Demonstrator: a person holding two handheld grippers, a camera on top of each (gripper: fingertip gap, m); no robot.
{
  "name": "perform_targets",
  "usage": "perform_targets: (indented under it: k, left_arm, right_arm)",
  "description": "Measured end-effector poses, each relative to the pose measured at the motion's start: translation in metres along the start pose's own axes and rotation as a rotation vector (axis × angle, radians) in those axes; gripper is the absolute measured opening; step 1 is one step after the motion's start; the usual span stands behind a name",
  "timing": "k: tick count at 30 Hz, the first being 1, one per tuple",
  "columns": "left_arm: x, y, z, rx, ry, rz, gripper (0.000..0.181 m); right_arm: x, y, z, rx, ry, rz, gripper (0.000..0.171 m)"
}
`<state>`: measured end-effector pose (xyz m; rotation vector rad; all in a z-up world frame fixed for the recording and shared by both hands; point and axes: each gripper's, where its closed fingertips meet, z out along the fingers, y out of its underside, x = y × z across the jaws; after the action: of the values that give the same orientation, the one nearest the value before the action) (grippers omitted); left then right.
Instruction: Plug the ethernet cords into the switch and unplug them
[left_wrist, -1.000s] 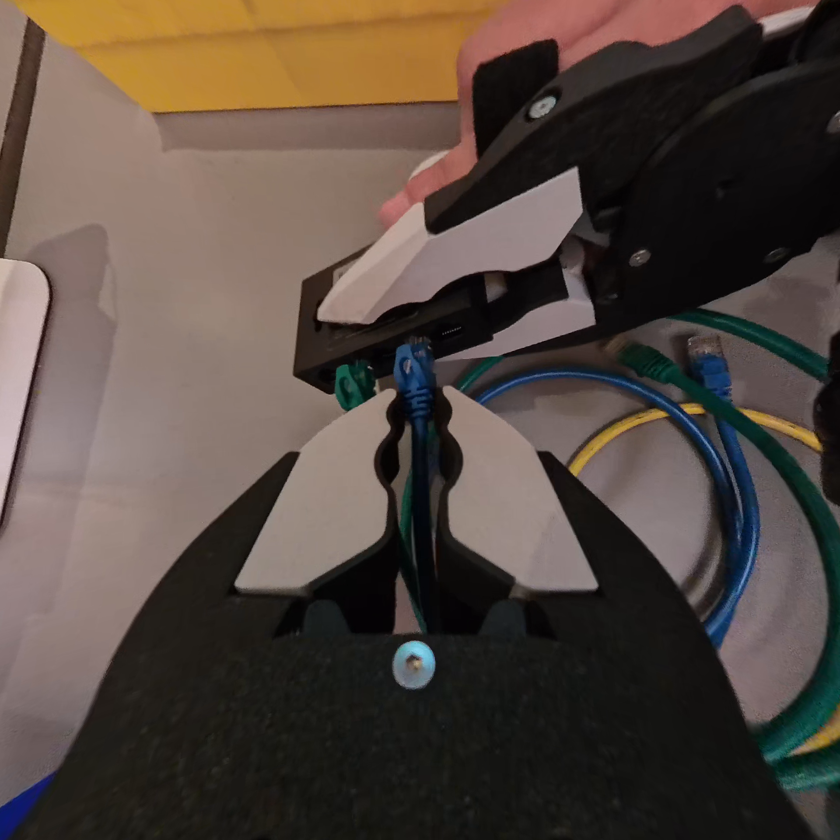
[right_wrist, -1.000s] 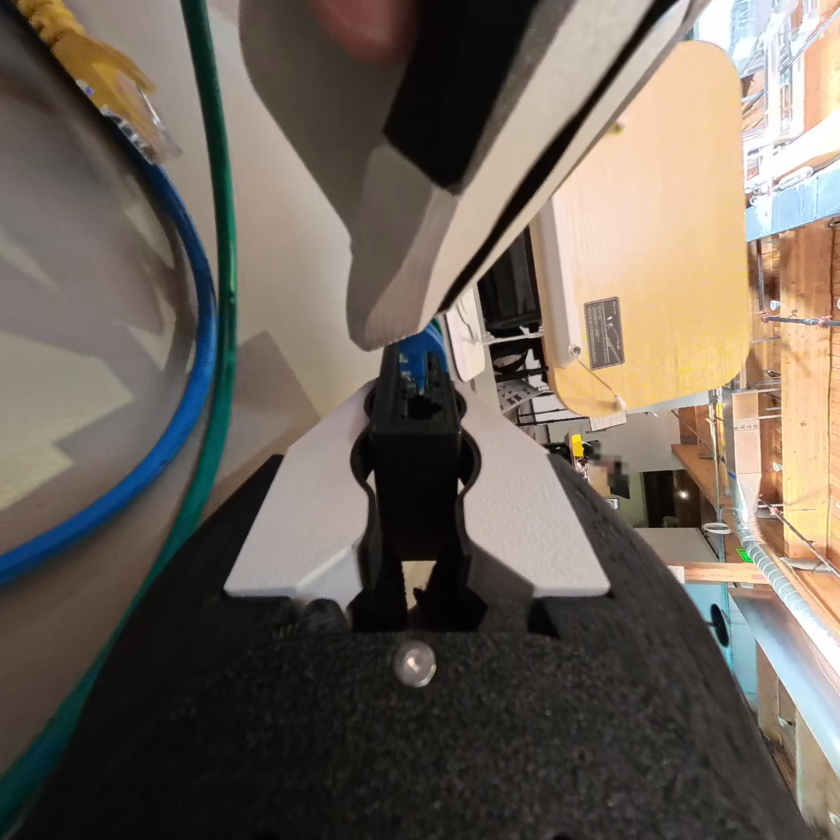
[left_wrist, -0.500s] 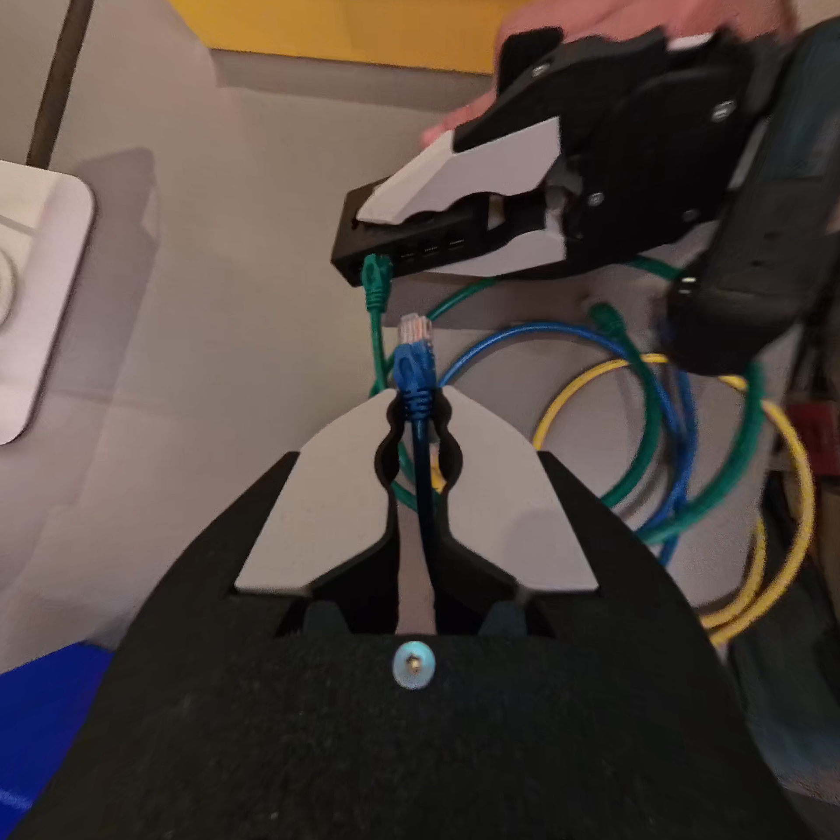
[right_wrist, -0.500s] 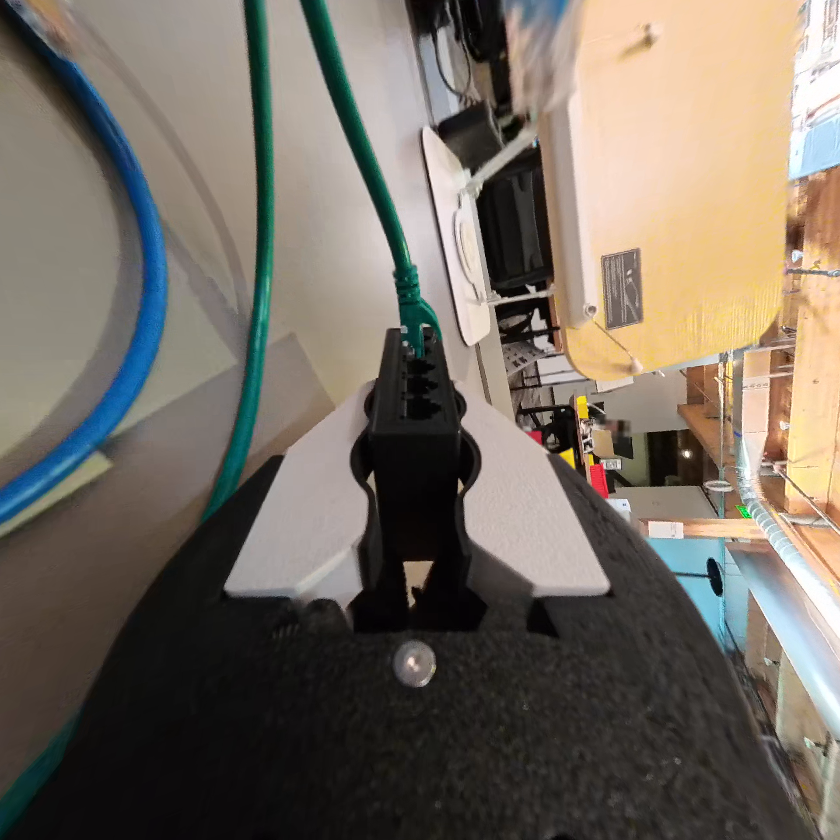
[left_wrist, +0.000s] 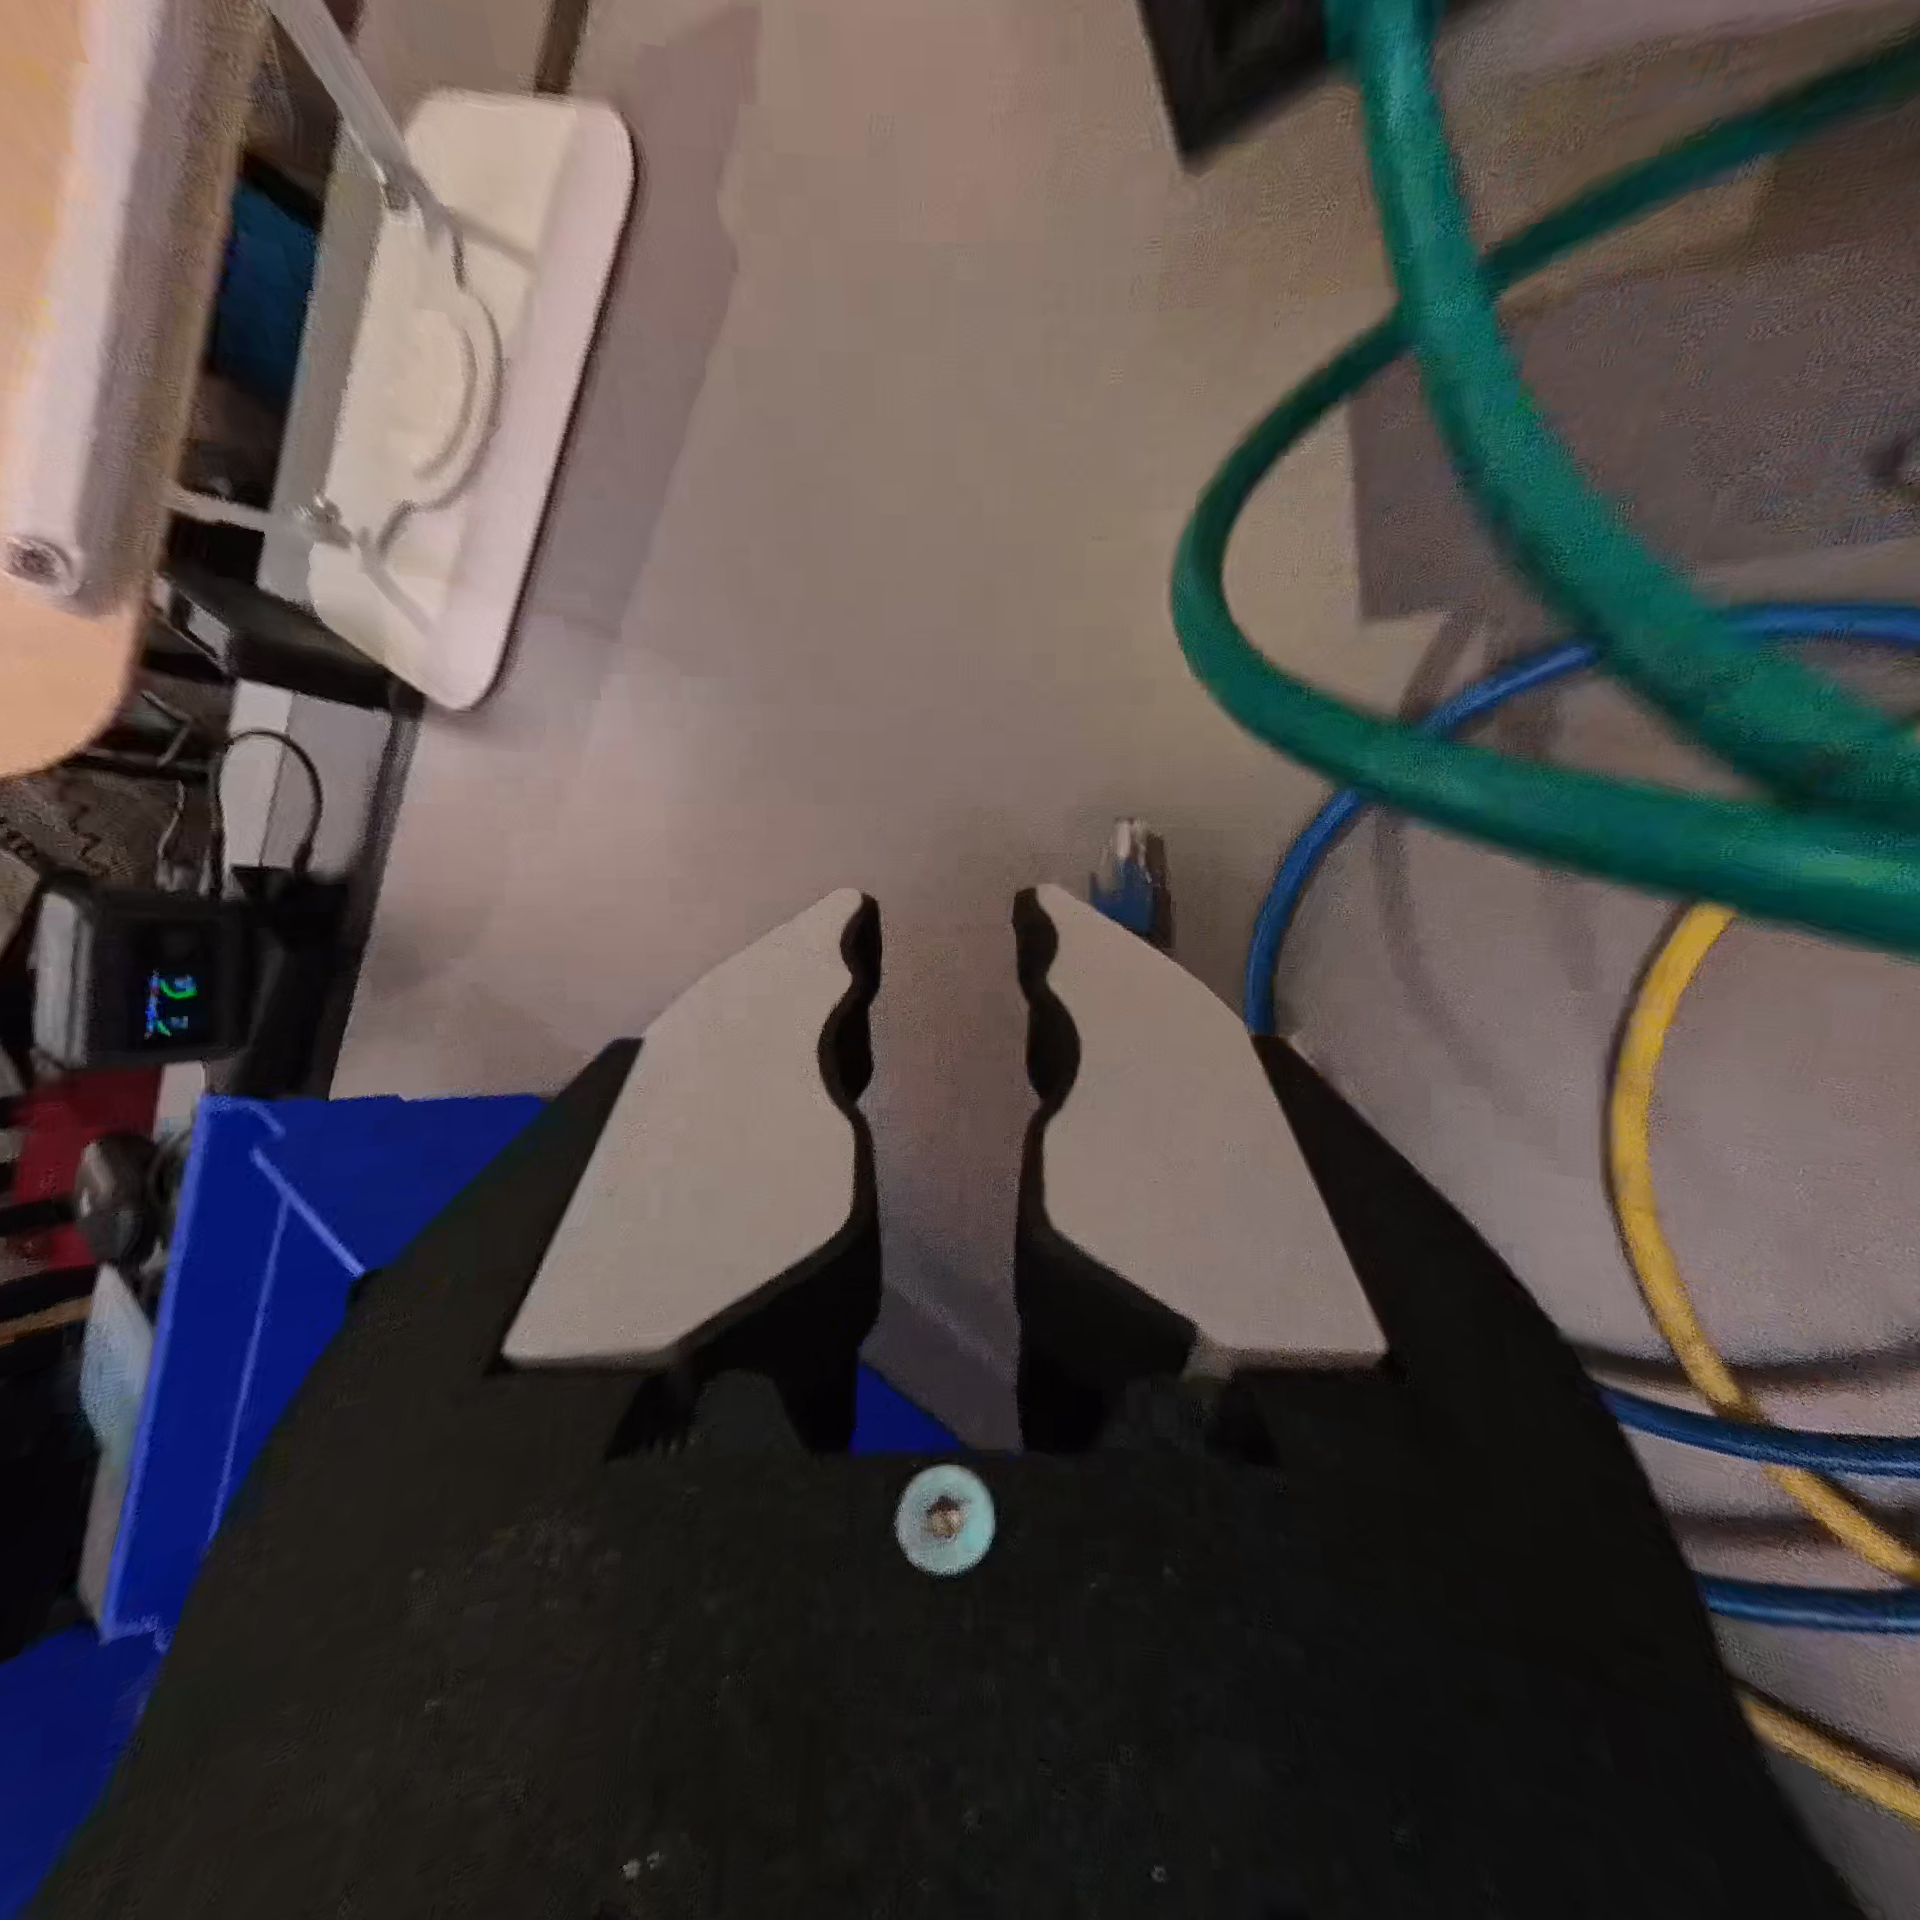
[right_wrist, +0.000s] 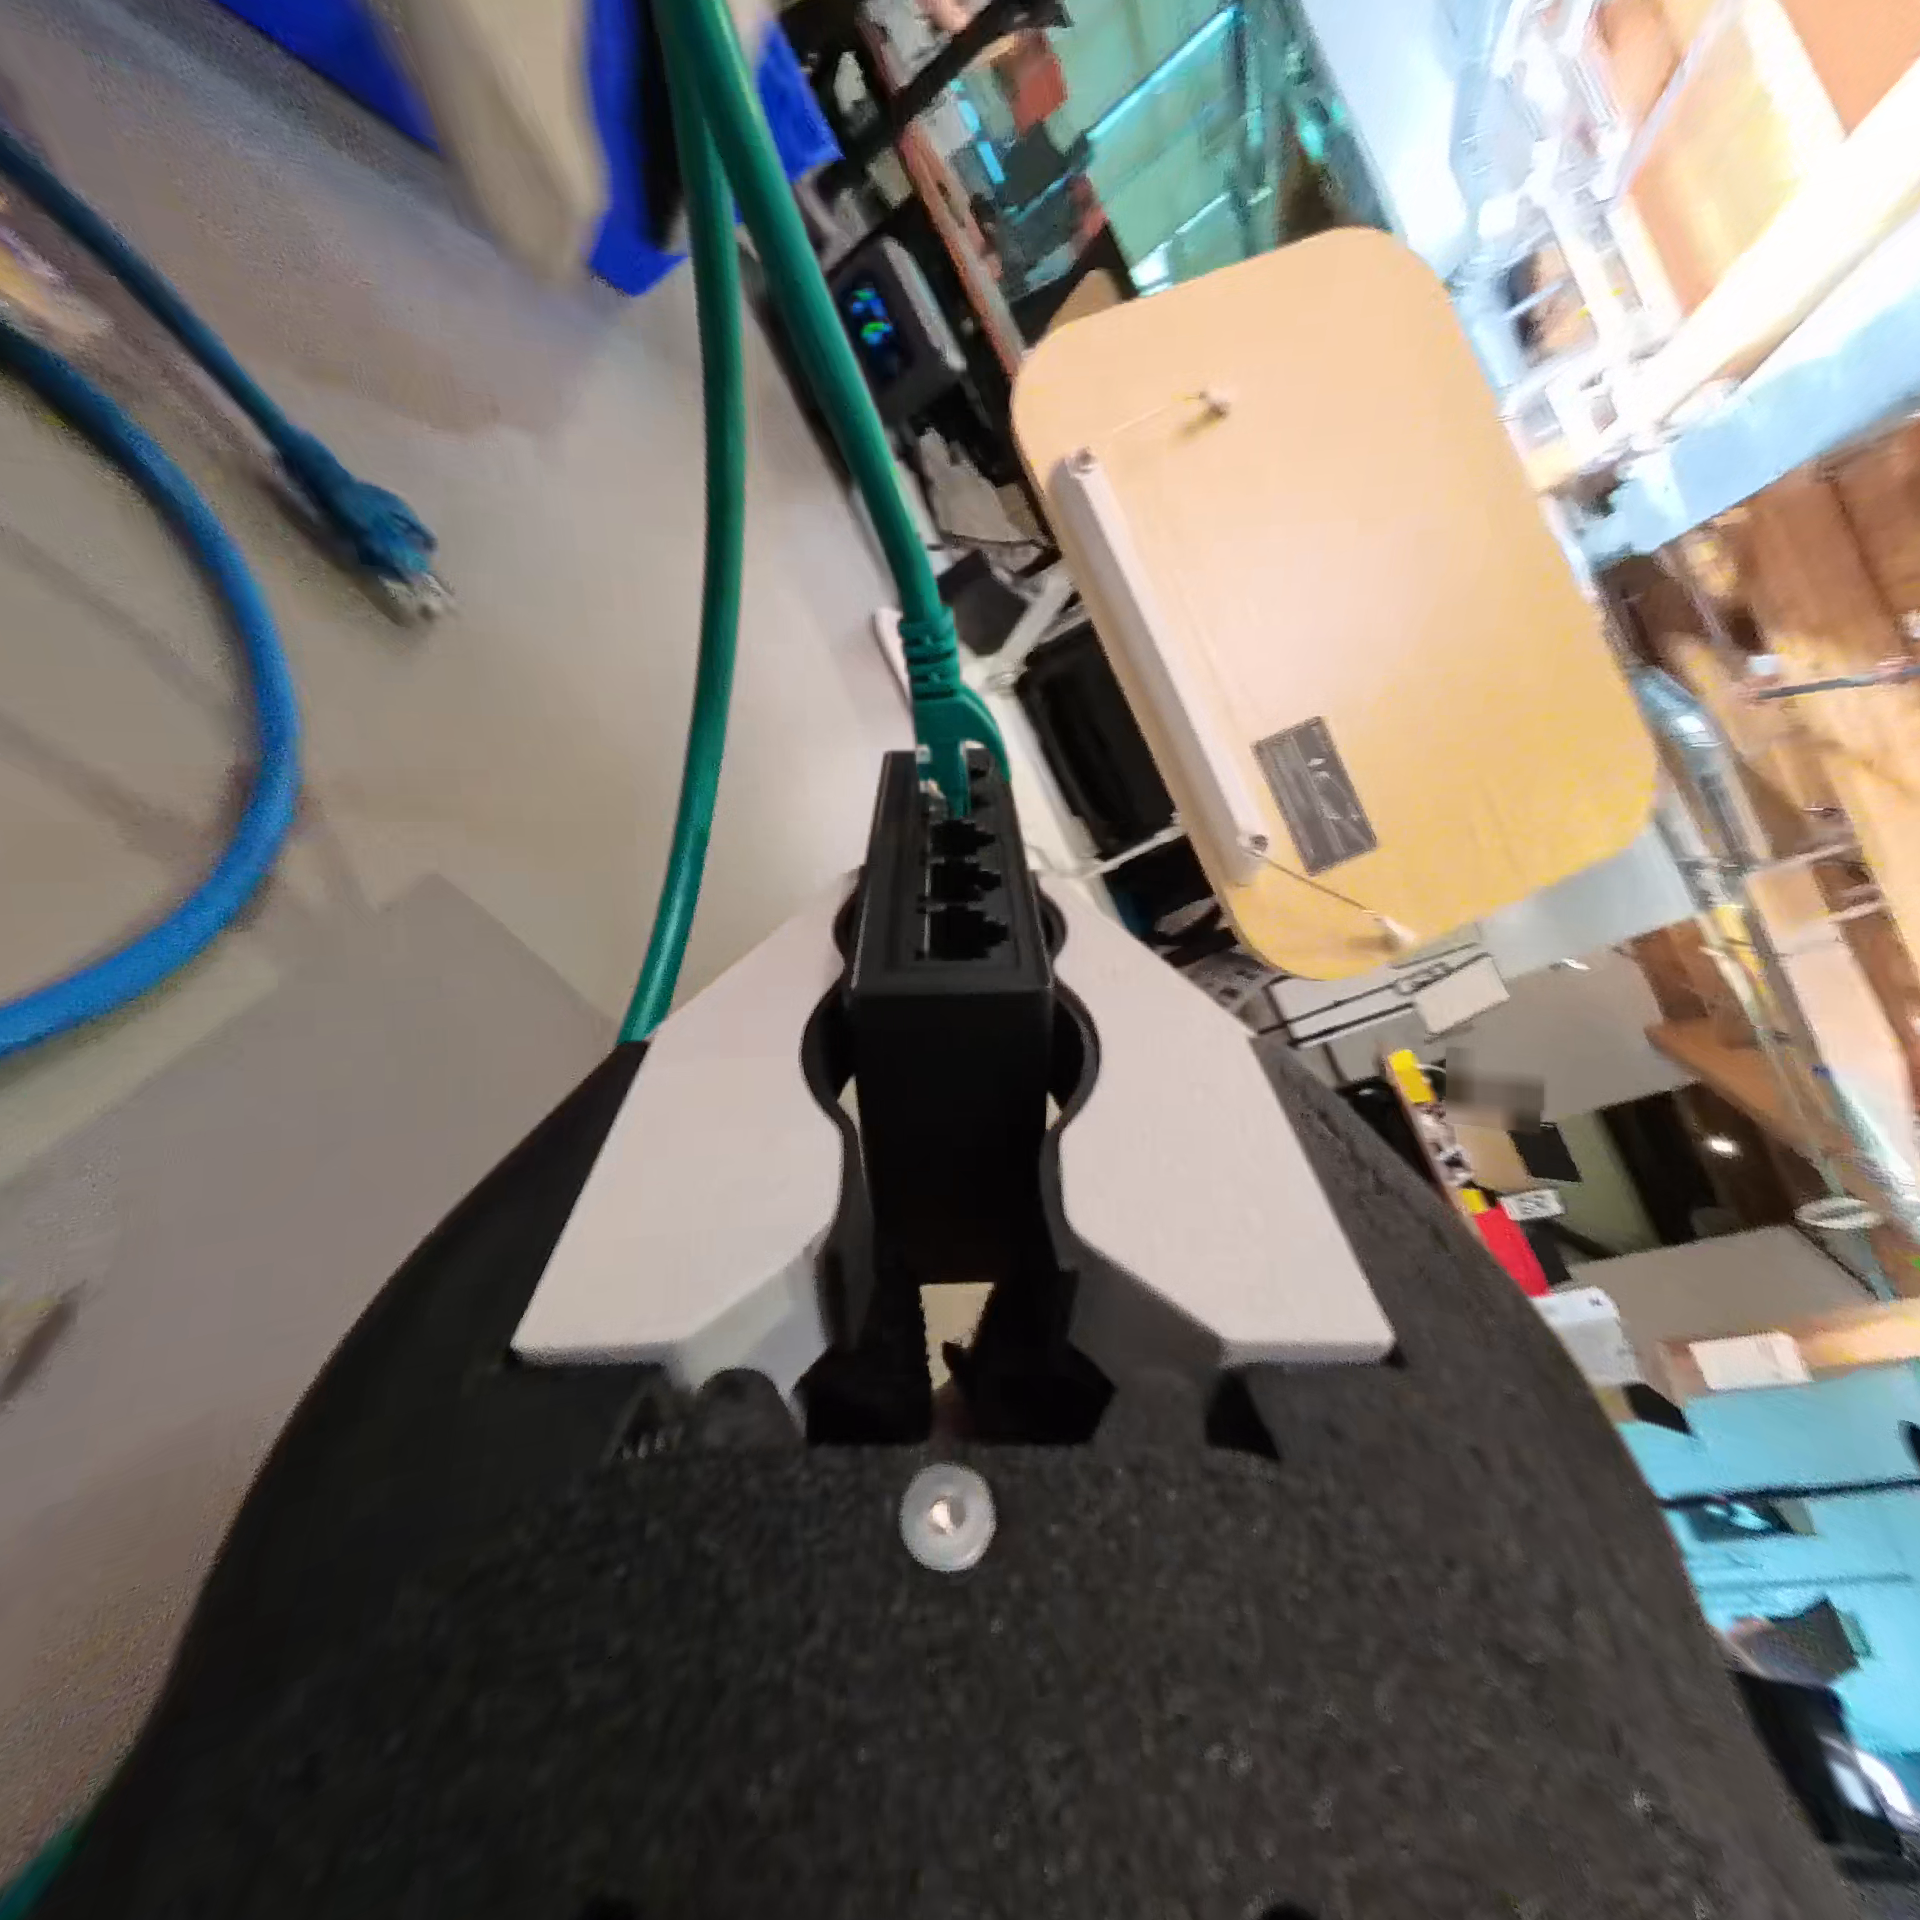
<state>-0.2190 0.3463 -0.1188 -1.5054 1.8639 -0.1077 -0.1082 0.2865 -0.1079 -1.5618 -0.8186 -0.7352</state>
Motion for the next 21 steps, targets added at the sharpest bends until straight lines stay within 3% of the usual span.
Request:
perform_targets:
  k: [4, 8, 13, 21]
  left_arm:
    - [-0.036, -0.031, -0.031, 0.085, -0.087, 0.101, 0.029]
    - [0.015, -0.087, -0.045, 0.331, 0.158, 0.265, 0.03]
    - [0.055, -0.1, -0.006, 0.254, 0.153, 0.553, 0.032]
    - [0.066, -0.09, 0.024, 0.122, 0.114, 0.72, 0.022]
  right_arm:
    - [-0.023, 0.002, 0.002, 0.009, -0.128, -0.014, 0.026]
    - [-0.02, 0.005, 0.003, -0.024, -0.121, -0.011, 0.026]
    - [-0.02, 0.002, 0.001, -0.01, -0.12, -0.022, 0.026]
    - [-0.03, 0.009, 0.002, -0.042, -0.127, -0.117, 0.028]
